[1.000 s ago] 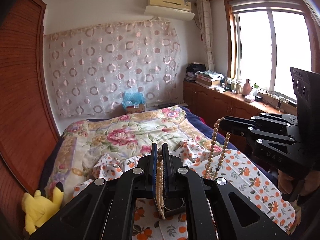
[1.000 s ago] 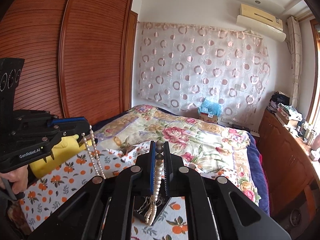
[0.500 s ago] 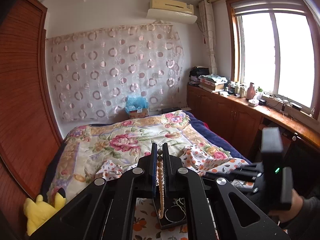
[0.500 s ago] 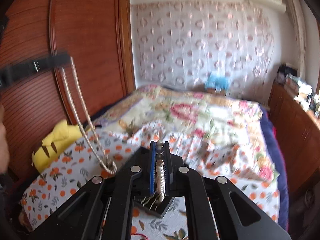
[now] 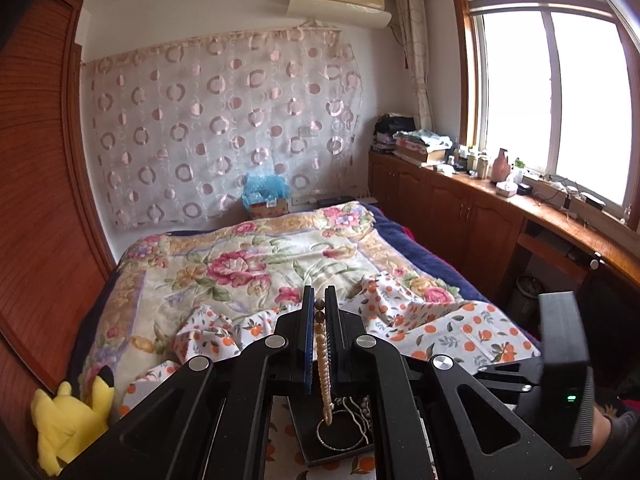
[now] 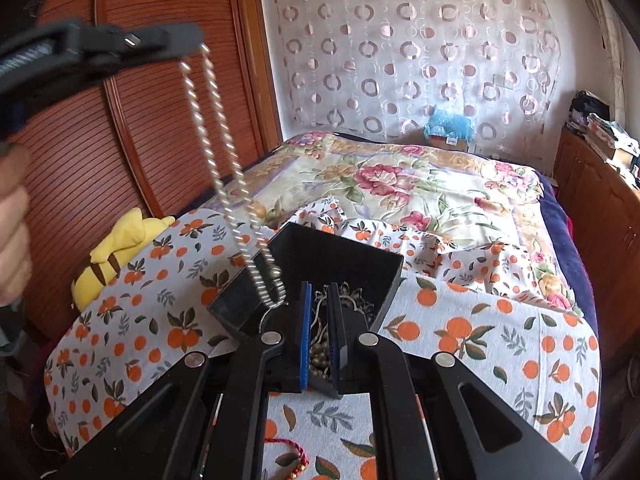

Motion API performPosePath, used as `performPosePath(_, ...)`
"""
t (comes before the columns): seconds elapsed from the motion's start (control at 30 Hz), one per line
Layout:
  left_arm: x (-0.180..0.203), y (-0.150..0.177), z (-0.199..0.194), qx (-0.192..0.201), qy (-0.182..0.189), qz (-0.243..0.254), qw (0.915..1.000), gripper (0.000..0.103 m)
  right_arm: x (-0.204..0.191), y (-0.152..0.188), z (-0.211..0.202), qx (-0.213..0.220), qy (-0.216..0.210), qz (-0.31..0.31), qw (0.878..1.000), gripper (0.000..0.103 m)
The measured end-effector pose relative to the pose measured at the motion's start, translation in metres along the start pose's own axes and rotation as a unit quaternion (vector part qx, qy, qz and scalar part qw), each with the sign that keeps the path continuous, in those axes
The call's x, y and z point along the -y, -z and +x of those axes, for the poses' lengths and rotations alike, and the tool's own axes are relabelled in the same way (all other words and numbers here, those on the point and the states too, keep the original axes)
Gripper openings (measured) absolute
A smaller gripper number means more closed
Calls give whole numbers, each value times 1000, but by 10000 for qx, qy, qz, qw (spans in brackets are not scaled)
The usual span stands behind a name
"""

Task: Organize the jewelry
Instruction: 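Lower the pearl necklace into the black box with both grippers and open them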

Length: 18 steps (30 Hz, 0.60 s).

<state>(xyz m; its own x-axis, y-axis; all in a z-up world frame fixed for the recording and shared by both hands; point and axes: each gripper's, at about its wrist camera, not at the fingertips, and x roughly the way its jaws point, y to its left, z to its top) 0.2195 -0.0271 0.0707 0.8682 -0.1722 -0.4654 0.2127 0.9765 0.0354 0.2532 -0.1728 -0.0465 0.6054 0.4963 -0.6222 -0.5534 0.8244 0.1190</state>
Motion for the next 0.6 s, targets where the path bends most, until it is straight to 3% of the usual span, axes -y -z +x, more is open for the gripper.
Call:
performPosePath(0.13, -1, 10, 12, -175, -20, -46, 9998, 5, -1, 15, -9, 1, 48, -73, 10000, 9)
performPosePath(0.23, -4, 21, 13, -269, 1, -79, 9996, 18, -3, 28, -19, 36, 69, -85, 9999, 9)
performPosePath(0.3, -7, 29, 11, -309, 2, -87, 9995, 19, -5, 38, -26, 50, 36, -103, 9999, 9)
performPosePath(0.6, -13, 113, -9, -796, 175, -117, 9966, 22, -22, 89, -47, -4, -28, -78, 10000, 9)
